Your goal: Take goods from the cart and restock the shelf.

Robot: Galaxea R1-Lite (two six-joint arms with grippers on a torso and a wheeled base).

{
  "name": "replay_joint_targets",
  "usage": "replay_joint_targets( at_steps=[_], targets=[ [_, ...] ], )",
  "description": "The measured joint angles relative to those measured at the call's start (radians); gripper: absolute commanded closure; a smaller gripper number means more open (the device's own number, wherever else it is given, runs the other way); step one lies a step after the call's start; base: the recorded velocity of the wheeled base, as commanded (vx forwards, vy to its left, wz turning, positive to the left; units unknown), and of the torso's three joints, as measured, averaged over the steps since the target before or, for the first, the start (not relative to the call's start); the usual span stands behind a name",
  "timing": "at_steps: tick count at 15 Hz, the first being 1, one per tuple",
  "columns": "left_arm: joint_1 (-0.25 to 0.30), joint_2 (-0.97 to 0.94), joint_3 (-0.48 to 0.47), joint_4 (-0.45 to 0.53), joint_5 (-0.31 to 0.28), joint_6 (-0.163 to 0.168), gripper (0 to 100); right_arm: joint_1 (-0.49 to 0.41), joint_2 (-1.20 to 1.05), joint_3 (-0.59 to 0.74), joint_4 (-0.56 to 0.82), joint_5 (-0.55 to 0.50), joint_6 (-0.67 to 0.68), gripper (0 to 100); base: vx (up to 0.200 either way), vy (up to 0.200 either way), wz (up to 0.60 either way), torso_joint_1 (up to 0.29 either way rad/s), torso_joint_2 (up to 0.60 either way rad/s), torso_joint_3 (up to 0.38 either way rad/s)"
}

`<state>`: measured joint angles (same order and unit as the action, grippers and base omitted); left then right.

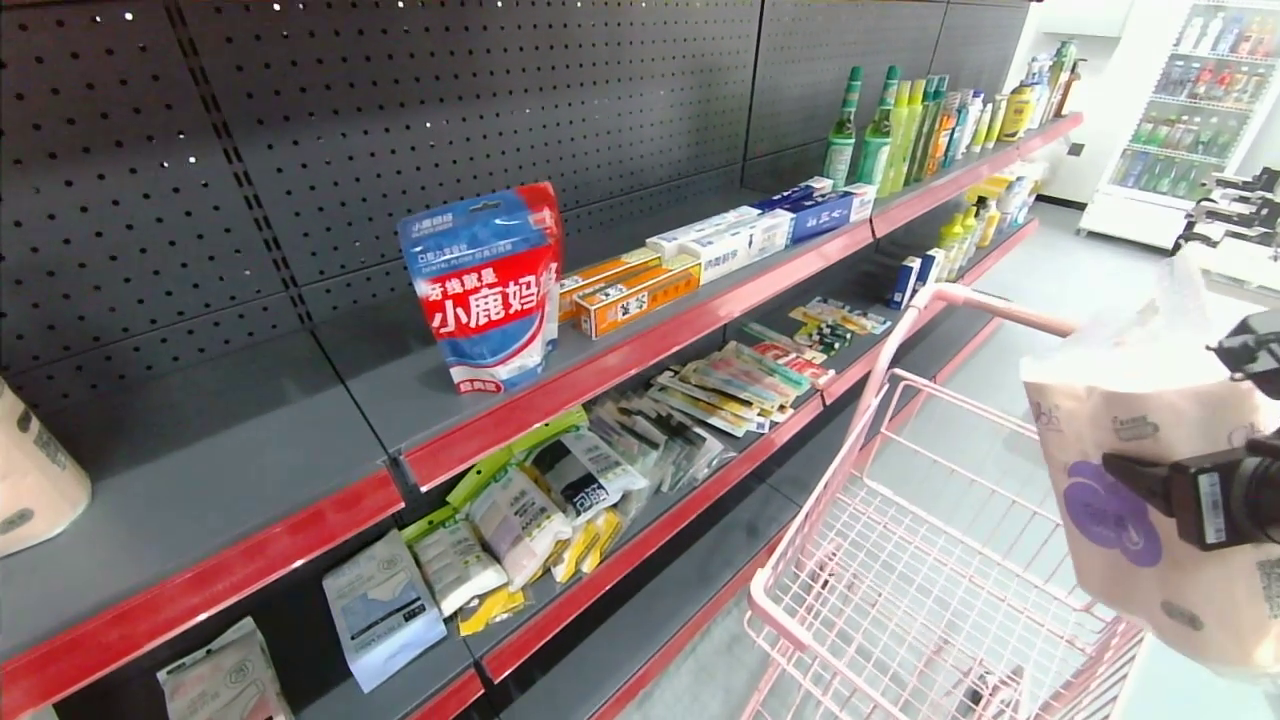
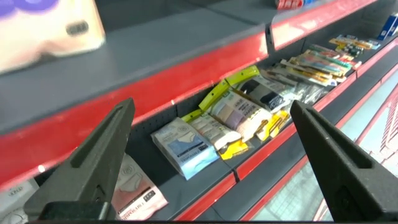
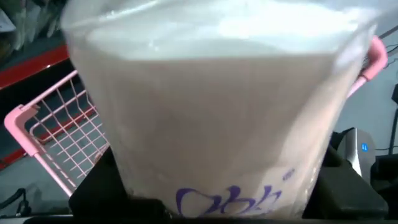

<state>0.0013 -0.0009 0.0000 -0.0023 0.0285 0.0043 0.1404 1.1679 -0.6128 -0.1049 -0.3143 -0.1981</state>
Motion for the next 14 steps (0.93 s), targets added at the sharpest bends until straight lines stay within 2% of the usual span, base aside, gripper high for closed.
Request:
replay_joint_targets(
  at_steps=[4, 14],
  targets=[
    [0.001, 0.0, 0.0, -0.001, 0.0, 0.0, 0, -0.034, -0.09, 0.023, -0.002, 0.001, -0.003, 100, 0.0, 0.0, 0.0, 0.192, -0.45, -0.259],
    [0.0, 0.0, 0.0, 0.0, 0.0, 0.0, 0, -0.049, -0.101, 0.024, -0.004, 0.021, -0.052, 100, 0.0, 0.0, 0.0, 0.167, -0.36, -0.205]
  ],
)
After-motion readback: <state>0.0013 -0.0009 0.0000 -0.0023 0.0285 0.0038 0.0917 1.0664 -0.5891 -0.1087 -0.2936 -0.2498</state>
